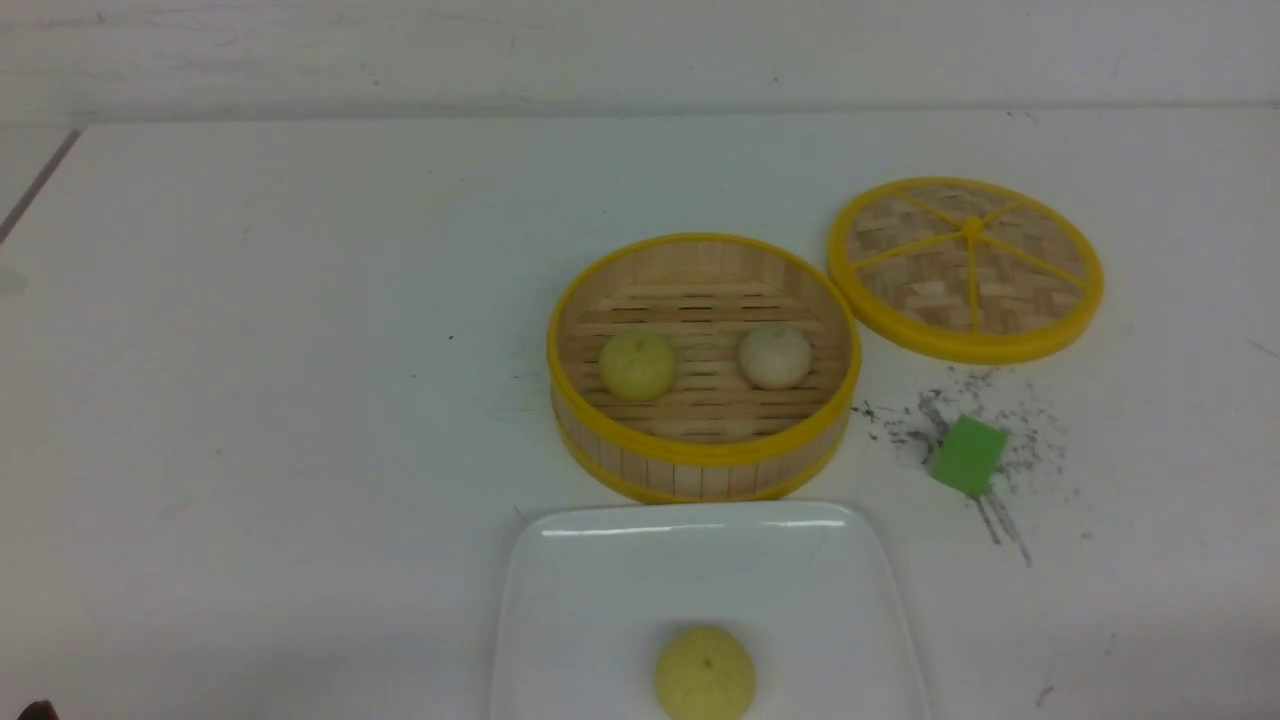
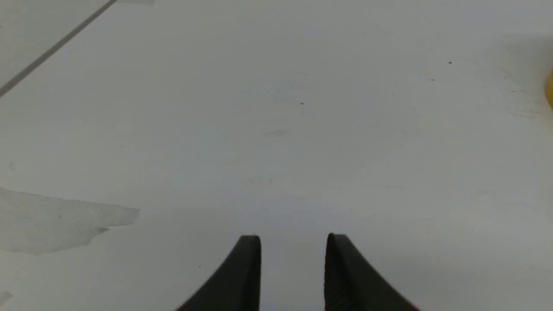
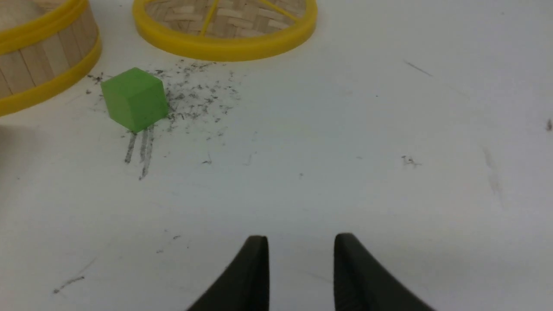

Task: Put the steamed buns into the plate on the white tablecloth.
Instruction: 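Reach toward a bun in the bamboo steamer with the right gripper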

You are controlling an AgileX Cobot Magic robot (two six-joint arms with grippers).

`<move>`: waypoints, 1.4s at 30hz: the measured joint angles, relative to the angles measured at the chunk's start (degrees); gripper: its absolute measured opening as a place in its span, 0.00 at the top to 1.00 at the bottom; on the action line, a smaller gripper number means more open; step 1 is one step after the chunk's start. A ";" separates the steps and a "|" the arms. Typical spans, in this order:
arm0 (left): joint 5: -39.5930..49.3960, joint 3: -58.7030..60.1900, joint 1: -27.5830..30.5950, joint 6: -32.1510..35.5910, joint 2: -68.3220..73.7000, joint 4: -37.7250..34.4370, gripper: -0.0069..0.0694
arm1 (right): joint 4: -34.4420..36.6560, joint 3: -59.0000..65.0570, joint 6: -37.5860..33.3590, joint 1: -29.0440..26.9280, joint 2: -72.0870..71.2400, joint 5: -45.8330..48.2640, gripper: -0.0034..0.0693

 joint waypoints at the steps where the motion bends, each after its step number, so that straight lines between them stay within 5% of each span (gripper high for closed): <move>1: 0.00 0.00 0.00 -0.90 0.00 -0.91 0.59 | -0.87 0.00 0.00 0.00 0.00 0.00 0.62; 6: -1.19 0.12 0.00 -12.72 0.00 -16.54 0.59 | -1.05 0.00 2.26 0.00 0.00 -0.56 0.62; 12: -1.63 0.18 0.00 -29.41 0.00 -38.33 0.59 | 18.89 0.30 19.05 0.00 0.00 -4.02 0.62; 20: -3.28 0.18 0.00 -32.71 0.00 -42.31 0.59 | 36.38 0.30 29.63 0.00 0.00 -5.23 0.62; 24: -3.41 -0.41 0.00 -27.08 0.00 -42.31 0.59 | 37.23 0.30 29.62 0.00 0.00 -6.41 0.64; 29: -0.75 -12.47 0.00 -13.82 0.38 -42.31 0.66 | 30.34 -7.47 20.48 0.00 0.36 -7.37 0.84; 32: 5.46 -19.12 0.00 -8.41 5.34 -42.18 0.79 | 23.09 -13.68 14.53 0.00 4.42 -6.01 0.96; 38: 33.15 -26.22 0.00 -1.77 27.81 -39.04 0.91 | 12.18 -24.35 12.86 0.00 25.19 17.91 0.95; 42: 37.66 -27.77 0.00 4.84 39.71 -37.40 0.91 | 15.19 -28.38 9.58 0.00 38.86 26.41 0.95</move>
